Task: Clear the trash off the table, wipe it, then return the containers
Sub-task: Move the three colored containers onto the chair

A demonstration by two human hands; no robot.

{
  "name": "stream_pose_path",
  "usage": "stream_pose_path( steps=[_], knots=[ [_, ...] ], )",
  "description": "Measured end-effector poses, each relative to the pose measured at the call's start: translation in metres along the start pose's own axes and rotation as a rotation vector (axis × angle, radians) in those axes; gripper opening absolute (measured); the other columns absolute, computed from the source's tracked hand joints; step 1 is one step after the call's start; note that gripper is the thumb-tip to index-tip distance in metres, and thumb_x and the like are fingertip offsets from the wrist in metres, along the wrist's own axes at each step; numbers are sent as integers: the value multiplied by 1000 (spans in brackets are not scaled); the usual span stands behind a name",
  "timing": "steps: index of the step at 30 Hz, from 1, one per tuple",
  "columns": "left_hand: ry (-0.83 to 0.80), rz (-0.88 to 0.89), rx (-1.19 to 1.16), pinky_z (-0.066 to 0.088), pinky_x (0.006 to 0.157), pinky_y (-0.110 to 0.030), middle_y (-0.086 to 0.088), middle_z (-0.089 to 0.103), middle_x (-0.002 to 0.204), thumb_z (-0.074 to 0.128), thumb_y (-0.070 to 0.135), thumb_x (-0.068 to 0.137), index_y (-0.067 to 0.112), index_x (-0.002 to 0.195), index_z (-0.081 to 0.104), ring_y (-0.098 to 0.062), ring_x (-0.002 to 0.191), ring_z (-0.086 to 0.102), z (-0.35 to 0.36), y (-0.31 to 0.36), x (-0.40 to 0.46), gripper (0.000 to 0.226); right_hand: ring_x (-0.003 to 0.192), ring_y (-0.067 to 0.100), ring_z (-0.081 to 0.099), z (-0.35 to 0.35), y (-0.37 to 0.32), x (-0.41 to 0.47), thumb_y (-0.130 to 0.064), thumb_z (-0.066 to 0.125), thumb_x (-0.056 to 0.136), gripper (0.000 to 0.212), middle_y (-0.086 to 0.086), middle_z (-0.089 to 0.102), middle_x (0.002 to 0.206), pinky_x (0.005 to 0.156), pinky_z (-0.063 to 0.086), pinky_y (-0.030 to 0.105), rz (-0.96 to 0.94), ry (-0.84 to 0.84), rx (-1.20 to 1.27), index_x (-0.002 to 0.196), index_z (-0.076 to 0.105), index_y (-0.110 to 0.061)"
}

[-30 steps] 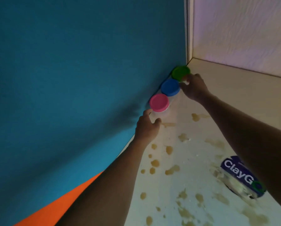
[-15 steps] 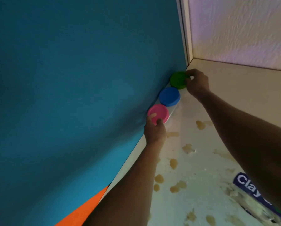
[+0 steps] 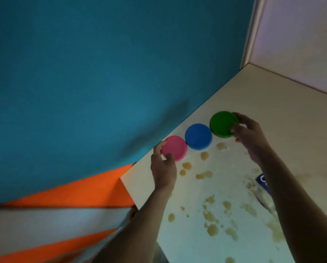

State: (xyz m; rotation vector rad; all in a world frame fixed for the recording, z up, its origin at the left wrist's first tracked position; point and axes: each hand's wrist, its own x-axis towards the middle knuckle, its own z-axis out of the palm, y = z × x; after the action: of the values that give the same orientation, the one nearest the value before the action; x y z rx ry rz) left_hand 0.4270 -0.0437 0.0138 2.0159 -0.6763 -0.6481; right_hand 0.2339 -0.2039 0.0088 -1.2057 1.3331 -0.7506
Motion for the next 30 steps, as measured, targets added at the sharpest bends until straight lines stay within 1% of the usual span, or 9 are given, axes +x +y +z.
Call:
stream_pose_path(
  steps=[5, 8, 11, 15, 19, 23, 26, 28, 30],
  knots=[
    [188, 14, 23, 44, 85, -17, 0, 51, 139, 48, 11, 100, 25, 144, 47, -17, 120, 53, -80, -51, -46, 45, 78, 18, 58, 44, -3, -95, -17, 56, 99, 38, 10, 60, 121, 66, 51, 29, 4, -116, -71, 137, 55, -16],
    [309, -21, 18, 50, 98, -36, -4, 54, 138, 47, 17, 100, 23, 141, 49, -22, 121, 54, -132, -92, -74, 42, 74, 20, 63, 79, -2, -144, -17, 61, 97, 37, 12, 64, 111, 65, 54, 31, 36, -254, -117, 133, 59, -14],
    [391, -99, 10, 51, 99, -45, -8, 58, 134, 46, 23, 100, 19, 140, 49, -26, 118, 58, -182, -134, -101, 40, 69, 23, 67, 115, 7, -188, -13, 65, 93, 37, 17, 67, 103, 64, 55, 34, 66, -398, -191, 131, 61, -12],
    [509, -162, -48, 52, 92, -45, -10, 57, 129, 47, 41, 92, 18, 141, 47, -27, 112, 59, -254, -196, -147, 54, 69, 28, 70, 180, 21, -245, -7, 66, 93, 35, 18, 62, 104, 60, 57, 35, 73, -568, -307, 128, 61, -8],
    [636, -305, -72, 53, 89, -54, -7, 60, 122, 55, 52, 85, 25, 132, 52, -31, 107, 61, -316, -263, -189, 54, 75, 30, 70, 259, 39, -299, -10, 67, 92, 33, 17, 61, 109, 60, 58, 36, 100, -696, -423, 124, 59, -13],
    [728, -526, -142, 51, 93, -48, -11, 56, 129, 55, 50, 82, 20, 138, 51, -33, 111, 58, -378, -316, -228, 64, 93, 37, 68, 354, 77, -353, -14, 70, 89, 30, 8, 61, 105, 77, 59, 55, 105, -833, -592, 114, 61, -26],
    [751, -673, -172, 51, 93, -49, -13, 52, 133, 53, 45, 82, 18, 144, 47, -35, 114, 56, -418, -360, -253, 68, 76, 29, 67, 416, 103, -393, -6, 65, 90, 26, 2, 62, 93, 76, 60, 52, 127, -935, -731, 109, 59, -22],
    [771, -731, -194, 50, 94, -48, -13, 52, 134, 52, 43, 80, 18, 144, 47, -36, 116, 56, -440, -385, -264, 69, 72, 30, 66, 448, 125, -414, -13, 66, 87, 25, 5, 64, 92, 73, 58, 51, 136, -960, -801, 110, 61, -20],
    [805, -793, -213, 49, 96, -50, -14, 53, 136, 52, 41, 78, 20, 146, 45, -37, 119, 55, -465, -415, -275, 71, 80, 36, 68, 483, 163, -429, -37, 65, 73, 38, 10, 68, 92, 74, 58, 56, 68, -1026, -902, 107, 64, -19]
  ],
)
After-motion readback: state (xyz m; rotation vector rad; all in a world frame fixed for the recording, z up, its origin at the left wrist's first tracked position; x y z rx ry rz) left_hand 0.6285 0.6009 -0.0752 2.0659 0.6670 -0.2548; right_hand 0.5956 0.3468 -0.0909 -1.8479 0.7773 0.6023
